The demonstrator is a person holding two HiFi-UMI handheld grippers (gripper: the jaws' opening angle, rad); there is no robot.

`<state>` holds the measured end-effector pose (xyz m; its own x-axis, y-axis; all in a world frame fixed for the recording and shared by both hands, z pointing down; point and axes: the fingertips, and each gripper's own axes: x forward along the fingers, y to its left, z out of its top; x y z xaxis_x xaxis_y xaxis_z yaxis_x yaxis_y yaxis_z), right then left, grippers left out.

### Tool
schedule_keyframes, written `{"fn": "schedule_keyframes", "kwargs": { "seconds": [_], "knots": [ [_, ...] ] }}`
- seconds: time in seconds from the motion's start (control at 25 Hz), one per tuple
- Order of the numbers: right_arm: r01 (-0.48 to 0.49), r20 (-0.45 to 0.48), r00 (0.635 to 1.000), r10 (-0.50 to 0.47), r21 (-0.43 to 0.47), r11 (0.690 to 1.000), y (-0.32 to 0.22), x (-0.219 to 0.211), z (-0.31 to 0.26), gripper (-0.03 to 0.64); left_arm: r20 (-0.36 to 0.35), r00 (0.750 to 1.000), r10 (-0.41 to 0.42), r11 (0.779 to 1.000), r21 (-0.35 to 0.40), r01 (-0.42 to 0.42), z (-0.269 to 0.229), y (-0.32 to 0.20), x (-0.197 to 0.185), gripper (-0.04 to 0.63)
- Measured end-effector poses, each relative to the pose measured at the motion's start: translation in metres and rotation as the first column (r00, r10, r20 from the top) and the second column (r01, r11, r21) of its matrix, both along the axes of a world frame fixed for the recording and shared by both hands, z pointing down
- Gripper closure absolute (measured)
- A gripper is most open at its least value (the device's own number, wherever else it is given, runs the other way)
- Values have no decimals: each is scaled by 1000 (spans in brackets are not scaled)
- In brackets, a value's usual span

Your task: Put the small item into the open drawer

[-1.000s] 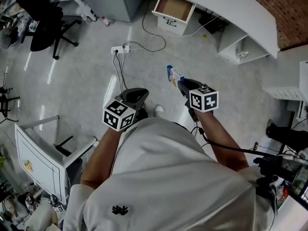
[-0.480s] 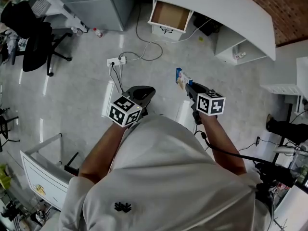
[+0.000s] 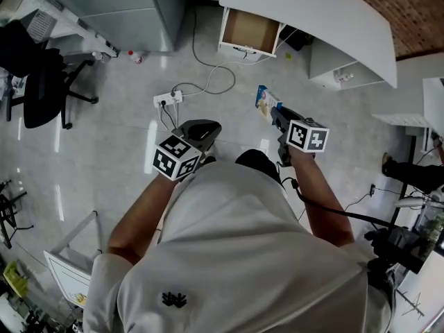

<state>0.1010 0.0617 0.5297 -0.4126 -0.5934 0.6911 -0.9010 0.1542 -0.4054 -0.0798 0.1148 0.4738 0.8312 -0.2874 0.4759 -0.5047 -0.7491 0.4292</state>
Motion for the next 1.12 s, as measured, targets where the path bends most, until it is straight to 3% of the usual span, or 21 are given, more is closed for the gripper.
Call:
{"fn": "schedule_keyframes", "kwargs": {
  "seconds": [0.36, 0.72, 0.84, 1.12],
  "knots": [
    [-123, 22, 992, 123, -29, 992, -92, 1, 14, 508, -18, 998, -60, 998, -5, 60, 5, -64, -44, 560],
    [-233, 54, 970, 236, -55, 971, -206, 35, 42, 508, 35, 990, -133, 991, 24, 133, 2, -141, -67, 560],
    [-263, 53, 963, 266, -60, 963, -255, 53, 55, 508, 42, 985, -169, 986, 12, 169, 3, -179, -66, 560],
    [-354, 87, 927, 365, -117, 928, -342, 101, 109, 508, 100, 981, -168, 985, -11, 170, 12, -255, -39, 560]
  ]
}}
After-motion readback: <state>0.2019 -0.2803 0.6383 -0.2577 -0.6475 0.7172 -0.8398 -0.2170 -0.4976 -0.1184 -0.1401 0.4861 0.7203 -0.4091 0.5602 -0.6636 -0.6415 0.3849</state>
